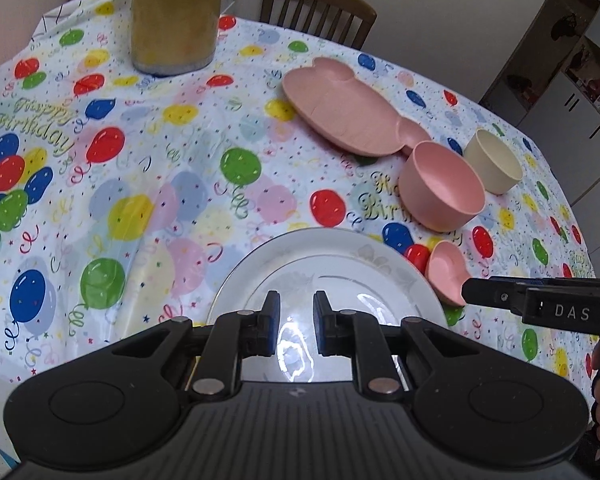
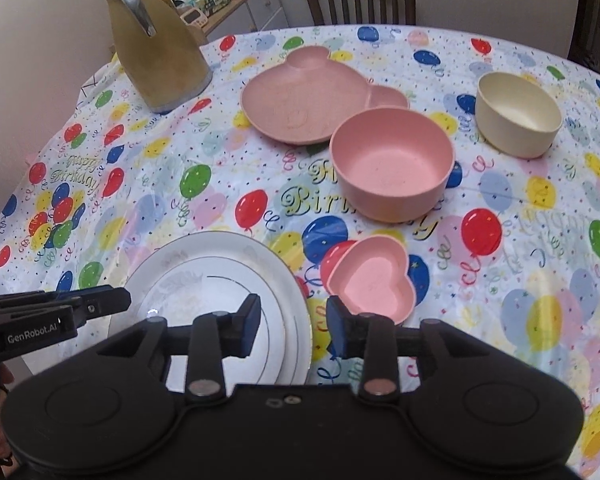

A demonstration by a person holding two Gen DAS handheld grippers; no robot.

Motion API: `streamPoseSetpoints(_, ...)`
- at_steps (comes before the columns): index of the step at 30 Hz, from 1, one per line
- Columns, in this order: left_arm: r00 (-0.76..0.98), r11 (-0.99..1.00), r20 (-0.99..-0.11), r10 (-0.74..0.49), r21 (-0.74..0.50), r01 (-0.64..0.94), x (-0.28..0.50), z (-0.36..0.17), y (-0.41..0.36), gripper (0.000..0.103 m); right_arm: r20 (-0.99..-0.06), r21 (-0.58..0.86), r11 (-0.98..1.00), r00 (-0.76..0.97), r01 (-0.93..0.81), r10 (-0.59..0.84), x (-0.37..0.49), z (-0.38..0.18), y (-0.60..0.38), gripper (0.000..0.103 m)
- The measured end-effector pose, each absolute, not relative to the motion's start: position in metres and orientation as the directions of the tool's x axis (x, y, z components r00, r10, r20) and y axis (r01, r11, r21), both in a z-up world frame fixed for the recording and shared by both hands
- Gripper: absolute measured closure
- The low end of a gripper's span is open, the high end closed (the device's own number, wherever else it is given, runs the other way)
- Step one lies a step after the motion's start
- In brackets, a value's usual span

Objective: Organize plates and bowls
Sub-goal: 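Lower the small plate onto the large plate and open both grippers, then move both grippers toward the pink bear-shaped plate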

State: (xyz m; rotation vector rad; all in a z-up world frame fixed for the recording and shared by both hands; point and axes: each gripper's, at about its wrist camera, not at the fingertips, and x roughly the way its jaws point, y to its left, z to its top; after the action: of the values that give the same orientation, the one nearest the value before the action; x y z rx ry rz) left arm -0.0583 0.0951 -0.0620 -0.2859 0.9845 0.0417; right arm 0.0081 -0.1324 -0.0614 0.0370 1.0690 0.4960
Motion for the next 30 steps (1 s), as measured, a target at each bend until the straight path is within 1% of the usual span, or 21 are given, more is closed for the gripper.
streamPoseSetpoints(6, 0.608, 0.964, -0.792, -0.054, -0.199, -0.174, -0.058, -0.042, 0.065, 0.086, -0.798, 0.256, 0.870, 0.416, -0.422, 0.436, 0.007, -0.041, -0.154, 0.061)
streamPoseSetpoints(9, 0.626, 0.964, -0.779, -0.032, -0.189, -0.185, -0.059, -0.034, 0.048, 0.086, -0.778, 0.248, 0.860, 0.438, -0.446, 0.451, 0.006, -0.030, -0.169, 0.055)
streamPoseSetpoints(11, 0.633, 0.963, -0.774, -0.018, -0.185, -0.198, -0.059, -0.029, 0.037, 0.084, -0.766, 0.242, 0.854, 0.449, -0.460, 0.459, 0.005, -0.023, -0.179, 0.050)
streamPoseSetpoints(12, 0.638, 0.962, -0.770, -0.010, -0.182, -0.204, -0.059, -0.027, 0.031, 0.080, -0.760, 0.239, 0.851, 0.456, -0.469, 0.464, 0.005, -0.020, -0.184, 0.048)
streamPoseSetpoints(13, 0.644, 0.962, -0.765, -0.003, -0.178, -0.208, -0.060, -0.024, 0.026, 0.078, -0.755, 0.237, 0.848, 0.460, -0.475, 0.468, 0.005, -0.017, -0.189, 0.042)
streamPoseSetpoints(14, 0.649, 0.962, -0.761, 0.006, -0.173, -0.212, -0.060, -0.022, 0.020, 0.076, -0.749, 0.238, 0.845, 0.463, -0.479, 0.474, 0.005, -0.014, -0.194, 0.039)
streamPoseSetpoints(15, 0.654, 0.961, -0.756, 0.014, -0.170, -0.216, -0.060, -0.020, 0.015, 0.074, -0.745, 0.240, 0.840, 0.463, -0.486, 0.481, 0.005, -0.012, -0.198, 0.039)
streamPoseSetpoints(16, 0.658, 0.961, -0.753, 0.017, -0.170, -0.218, -0.060, -0.018, 0.011, 0.074, -0.742, 0.241, 0.835, 0.461, -0.494, 0.487, 0.005, -0.010, -0.201, 0.039)
streamPoseSetpoints(18, 0.660, 0.961, -0.751, 0.024, -0.165, -0.223, -0.058, -0.015, 0.002, 0.074, -0.736, 0.246, 0.832, 0.462, -0.498, 0.495, 0.006, -0.006, -0.207, 0.034)
streamPoseSetpoints(20, 0.662, 0.961, -0.749, 0.028, -0.162, -0.223, -0.055, -0.013, -0.003, 0.074, -0.726, 0.247, 0.834, 0.476, -0.494, 0.497, 0.006, -0.003, -0.212, 0.023)
streamPoseSetpoints(23, 0.671, 0.964, -0.740, 0.045, -0.144, -0.223, -0.049, -0.008, -0.008, 0.073, -0.713, 0.243, 0.835, 0.492, -0.494, 0.499, 0.008, 0.002, -0.214, 0.018)
streamPoseSetpoints(24, 0.674, 0.965, -0.737, 0.048, -0.140, -0.222, -0.046, -0.006, -0.008, 0.071, -0.710, 0.242, 0.836, 0.497, -0.493, 0.499, 0.009, 0.004, -0.214, 0.016)
streamPoseSetpoints(25, 0.677, 0.966, -0.734, 0.051, -0.136, -0.220, -0.043, -0.005, -0.008, 0.066, -0.706, 0.239, 0.838, 0.505, -0.491, 0.497, 0.010, 0.005, -0.213, 0.013)
streamPoseSetpoints(26, 0.684, 0.967, -0.728, 0.055, -0.131, -0.218, -0.041, -0.003, -0.008, 0.052, -0.702, 0.235, 0.842, 0.515, -0.486, 0.493, 0.010, 0.006, -0.212, 0.009)
streamPoseSetpoints(27, 0.693, 0.968, -0.718, 0.068, -0.120, -0.220, -0.038, -0.001, -0.006, 0.037, -0.699, 0.232, 0.845, 0.522, -0.482, 0.489, 0.011, 0.007, -0.210, 0.008)
streamPoseSetpoints(28, 0.703, 0.969, -0.707, 0.082, -0.108, -0.222, -0.036, 0.001, -0.005, 0.033, -0.698, 0.232, 0.847, 0.524, -0.479, 0.488, 0.013, 0.007, -0.208, 0.008)
streamPoseSetpoints(30, 0.716, 0.974, -0.694, 0.083, -0.096, -0.205, -0.028, 0.004, 0.002, 0.031, -0.700, 0.230, 0.856, 0.532, -0.463, 0.476, 0.016, 0.007, -0.202, 0.007)
